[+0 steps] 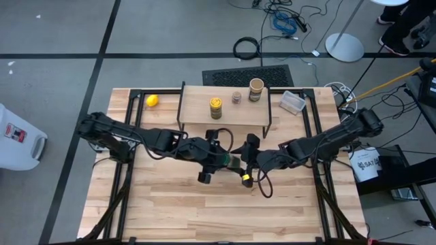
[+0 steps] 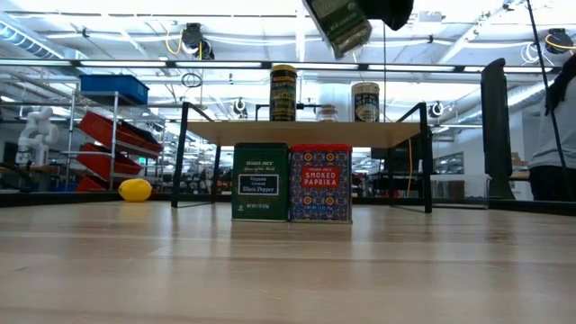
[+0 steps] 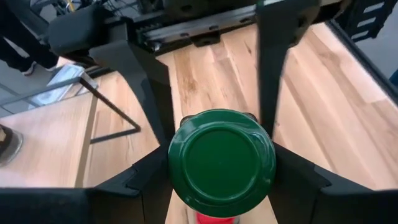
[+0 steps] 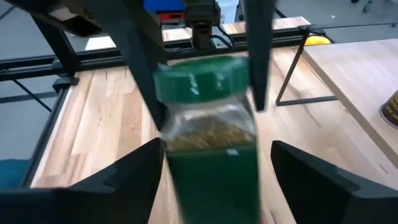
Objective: Shelf spices
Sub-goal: Remove the green seasoning bottle from the shelf
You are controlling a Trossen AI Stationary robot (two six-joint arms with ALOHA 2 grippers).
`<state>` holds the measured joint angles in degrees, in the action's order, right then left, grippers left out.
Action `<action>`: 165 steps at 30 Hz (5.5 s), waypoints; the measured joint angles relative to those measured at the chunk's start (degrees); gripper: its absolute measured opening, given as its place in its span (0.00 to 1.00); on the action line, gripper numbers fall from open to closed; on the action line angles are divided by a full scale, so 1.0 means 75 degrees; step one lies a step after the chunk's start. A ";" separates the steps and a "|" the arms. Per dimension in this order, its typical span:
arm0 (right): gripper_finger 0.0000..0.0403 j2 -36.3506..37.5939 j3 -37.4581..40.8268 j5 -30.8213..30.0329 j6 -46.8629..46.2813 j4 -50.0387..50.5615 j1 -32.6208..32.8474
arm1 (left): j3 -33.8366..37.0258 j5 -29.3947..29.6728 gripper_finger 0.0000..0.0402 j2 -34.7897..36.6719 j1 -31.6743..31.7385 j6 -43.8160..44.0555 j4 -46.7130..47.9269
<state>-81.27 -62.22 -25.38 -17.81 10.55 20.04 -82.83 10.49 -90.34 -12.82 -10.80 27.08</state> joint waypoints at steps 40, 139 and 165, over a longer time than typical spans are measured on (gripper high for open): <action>0.46 -0.0153 0.0003 0.0248 0.0287 0.0534 -0.0173 | -0.0006 -0.0236 0.58 -0.0272 0.0191 0.0119 -0.0173; 0.58 -0.2849 0.4476 0.0381 -0.0389 -0.8015 -0.0397 | -0.0012 0.1677 0.86 0.1025 -0.0388 0.0351 0.1287; 0.65 0.1550 0.4476 0.0367 -0.2089 -0.2047 0.0601 | 0.2146 0.1869 0.86 0.1269 -0.0458 0.3612 0.3519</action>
<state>-69.64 -28.64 -22.63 -33.48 -4.81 24.54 -66.73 24.51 -80.82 -16.26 16.29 53.47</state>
